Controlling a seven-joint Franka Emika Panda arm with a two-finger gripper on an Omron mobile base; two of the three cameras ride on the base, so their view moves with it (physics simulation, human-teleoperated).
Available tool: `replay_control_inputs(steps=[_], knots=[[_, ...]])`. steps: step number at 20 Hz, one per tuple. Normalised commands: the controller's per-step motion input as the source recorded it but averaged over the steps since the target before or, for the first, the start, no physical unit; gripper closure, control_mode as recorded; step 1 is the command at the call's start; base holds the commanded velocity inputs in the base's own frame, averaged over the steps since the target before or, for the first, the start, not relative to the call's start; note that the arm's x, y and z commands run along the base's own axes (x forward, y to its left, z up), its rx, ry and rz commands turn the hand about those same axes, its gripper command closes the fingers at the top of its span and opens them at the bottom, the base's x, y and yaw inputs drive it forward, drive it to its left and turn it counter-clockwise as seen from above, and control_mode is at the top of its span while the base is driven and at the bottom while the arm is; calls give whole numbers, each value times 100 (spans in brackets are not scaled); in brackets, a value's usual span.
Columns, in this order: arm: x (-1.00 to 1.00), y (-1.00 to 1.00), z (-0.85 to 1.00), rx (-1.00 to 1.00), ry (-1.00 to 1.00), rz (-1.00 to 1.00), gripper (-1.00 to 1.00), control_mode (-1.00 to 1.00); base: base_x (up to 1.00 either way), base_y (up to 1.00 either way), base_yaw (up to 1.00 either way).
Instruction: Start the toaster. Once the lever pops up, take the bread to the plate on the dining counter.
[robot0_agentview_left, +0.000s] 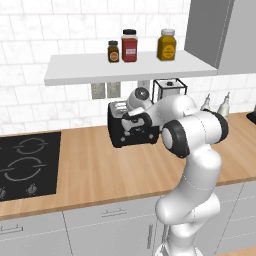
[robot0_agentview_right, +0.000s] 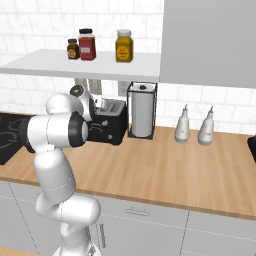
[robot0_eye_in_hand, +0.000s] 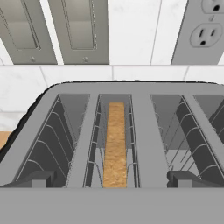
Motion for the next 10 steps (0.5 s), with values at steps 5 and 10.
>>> replay_control_inputs(steps=[5, 10], knots=[[0, 0, 0, 0, 0, 0, -100, -100, 0, 0, 0], [0, 0, 0, 0, 0, 0, -100, -100, 0, 0, 0]])
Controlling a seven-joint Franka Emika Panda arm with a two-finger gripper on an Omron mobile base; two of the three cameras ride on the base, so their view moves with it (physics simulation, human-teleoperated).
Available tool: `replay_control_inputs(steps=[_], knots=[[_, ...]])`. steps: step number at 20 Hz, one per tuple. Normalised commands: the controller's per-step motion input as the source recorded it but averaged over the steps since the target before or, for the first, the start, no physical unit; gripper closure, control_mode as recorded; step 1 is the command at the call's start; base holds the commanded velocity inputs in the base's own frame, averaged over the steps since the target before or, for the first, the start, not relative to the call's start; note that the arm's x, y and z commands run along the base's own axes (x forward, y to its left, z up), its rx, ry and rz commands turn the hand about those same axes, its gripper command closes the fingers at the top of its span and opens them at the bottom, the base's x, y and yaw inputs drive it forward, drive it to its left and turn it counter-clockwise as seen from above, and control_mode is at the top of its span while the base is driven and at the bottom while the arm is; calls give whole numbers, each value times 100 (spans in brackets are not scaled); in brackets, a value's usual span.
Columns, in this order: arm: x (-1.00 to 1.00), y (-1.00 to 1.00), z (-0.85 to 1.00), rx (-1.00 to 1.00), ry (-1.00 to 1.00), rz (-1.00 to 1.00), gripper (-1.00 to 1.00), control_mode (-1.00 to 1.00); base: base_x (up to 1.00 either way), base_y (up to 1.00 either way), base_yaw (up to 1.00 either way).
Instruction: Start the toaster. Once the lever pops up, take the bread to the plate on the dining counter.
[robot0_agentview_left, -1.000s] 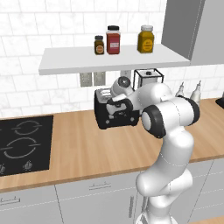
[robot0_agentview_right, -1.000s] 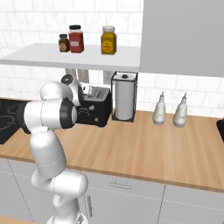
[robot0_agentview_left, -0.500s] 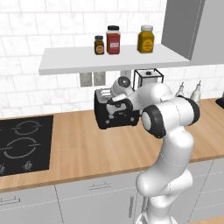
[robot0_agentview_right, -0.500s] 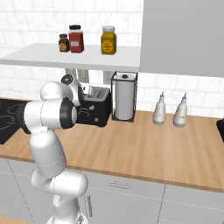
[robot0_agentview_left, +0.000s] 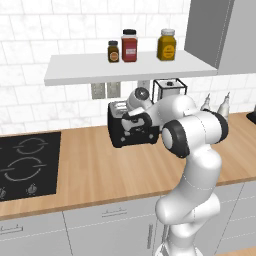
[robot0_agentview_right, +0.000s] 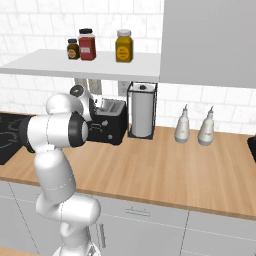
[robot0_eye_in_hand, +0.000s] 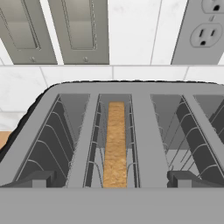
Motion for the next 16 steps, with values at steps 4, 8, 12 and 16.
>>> replay_control_inputs(steps=[4, 8, 12, 16], knots=[[0, 0, 0, 0, 0, 0, -100, -100, 0, 0, 0], [0, 0, 0, 0, 0, 0, -100, -100, 0, 0, 0], [0, 0, 0, 0, 0, 0, -100, -100, 0, 0, 0], [0, 0, 0, 0, 0, 0, -100, -100, 0, 0, 0]])
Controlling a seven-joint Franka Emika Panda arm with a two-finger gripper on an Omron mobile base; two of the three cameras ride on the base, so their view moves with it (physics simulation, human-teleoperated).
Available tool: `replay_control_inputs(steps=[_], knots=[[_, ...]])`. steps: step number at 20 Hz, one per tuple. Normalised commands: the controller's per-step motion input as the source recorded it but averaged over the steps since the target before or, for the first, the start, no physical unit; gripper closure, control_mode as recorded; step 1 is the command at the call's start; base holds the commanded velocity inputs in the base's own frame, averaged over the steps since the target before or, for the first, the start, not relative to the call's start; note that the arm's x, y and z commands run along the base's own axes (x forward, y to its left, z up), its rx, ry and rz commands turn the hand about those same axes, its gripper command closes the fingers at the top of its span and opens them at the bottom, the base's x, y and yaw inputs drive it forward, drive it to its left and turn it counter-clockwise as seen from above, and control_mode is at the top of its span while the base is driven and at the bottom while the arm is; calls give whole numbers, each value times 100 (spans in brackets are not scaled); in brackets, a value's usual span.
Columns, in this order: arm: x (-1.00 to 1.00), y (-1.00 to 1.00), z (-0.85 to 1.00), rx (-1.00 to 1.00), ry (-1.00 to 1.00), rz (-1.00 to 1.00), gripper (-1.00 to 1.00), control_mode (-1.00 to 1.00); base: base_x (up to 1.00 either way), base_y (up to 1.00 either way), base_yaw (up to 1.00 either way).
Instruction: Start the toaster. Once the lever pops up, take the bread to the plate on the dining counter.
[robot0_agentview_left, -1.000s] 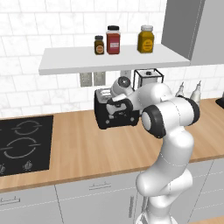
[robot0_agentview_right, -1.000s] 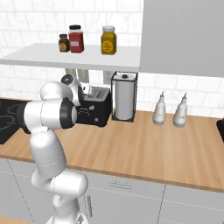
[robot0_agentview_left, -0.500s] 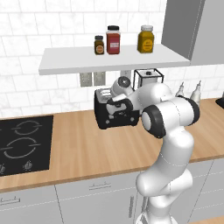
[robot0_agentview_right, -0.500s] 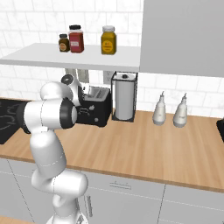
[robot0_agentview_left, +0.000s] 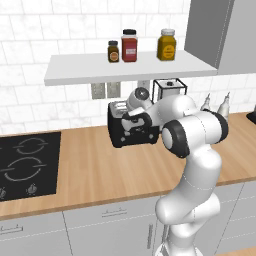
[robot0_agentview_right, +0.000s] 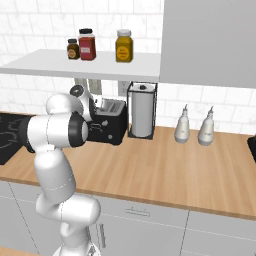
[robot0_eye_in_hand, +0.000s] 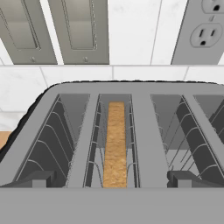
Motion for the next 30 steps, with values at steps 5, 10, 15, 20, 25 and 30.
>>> replay_control_inputs(steps=[5, 10, 15, 20, 25, 30], knots=[[0, 0, 0, 0, 0, 0, -100, -100, 0, 0, 0], [0, 0, 0, 0, 0, 0, -100, -100, 0, 0, 0], [0, 0, 0, 0, 0, 0, -100, -100, 0, 0, 0], [0, 0, 0, 0, 0, 0, -100, -100, 0, 0, 0], [0, 0, 0, 0, 0, 0, -100, -100, 0, 0, 0], [0, 0, 0, 0, 0, 0, -100, -100, 0, 0, 0]])
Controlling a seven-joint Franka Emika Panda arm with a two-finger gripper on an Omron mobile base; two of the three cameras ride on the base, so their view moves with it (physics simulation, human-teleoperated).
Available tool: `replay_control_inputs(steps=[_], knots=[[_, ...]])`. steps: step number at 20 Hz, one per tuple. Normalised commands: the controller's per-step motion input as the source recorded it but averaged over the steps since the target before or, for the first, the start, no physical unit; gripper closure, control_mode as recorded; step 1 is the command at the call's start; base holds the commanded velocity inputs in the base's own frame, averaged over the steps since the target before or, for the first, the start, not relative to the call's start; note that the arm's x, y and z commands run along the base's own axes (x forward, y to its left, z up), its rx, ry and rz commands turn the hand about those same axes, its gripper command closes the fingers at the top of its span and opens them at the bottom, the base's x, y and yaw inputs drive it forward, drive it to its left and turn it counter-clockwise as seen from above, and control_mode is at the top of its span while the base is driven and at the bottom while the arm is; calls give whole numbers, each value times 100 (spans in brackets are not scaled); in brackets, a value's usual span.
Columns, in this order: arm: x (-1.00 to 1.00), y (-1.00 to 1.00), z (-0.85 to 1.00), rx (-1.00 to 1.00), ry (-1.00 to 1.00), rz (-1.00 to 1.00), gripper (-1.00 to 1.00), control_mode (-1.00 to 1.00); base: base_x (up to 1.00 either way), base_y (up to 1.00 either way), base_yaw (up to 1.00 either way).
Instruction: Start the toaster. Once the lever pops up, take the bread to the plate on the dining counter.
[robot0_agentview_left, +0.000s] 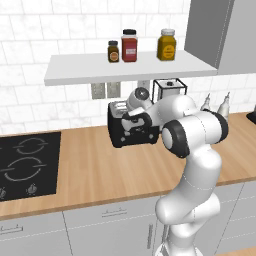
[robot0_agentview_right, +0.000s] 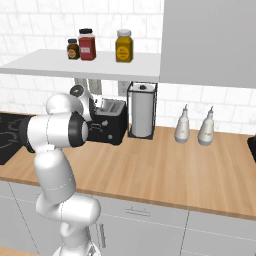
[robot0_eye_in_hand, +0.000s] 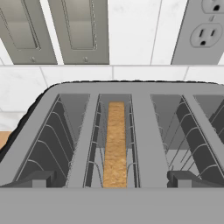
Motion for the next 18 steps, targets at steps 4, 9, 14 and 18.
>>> replay_control_inputs(steps=[4, 9, 14, 18], knots=[[0, 0, 0, 0, 0, 0, -100, -100, 0, 0, 0], [0, 0, 0, 0, 0, 0, -100, -100, 0, 0, 0], [0, 0, 0, 0, 0, 0, -100, -100, 0, 0, 0], [0, 0, 0, 0, 0, 0, -100, -100, 0, 0, 0]])
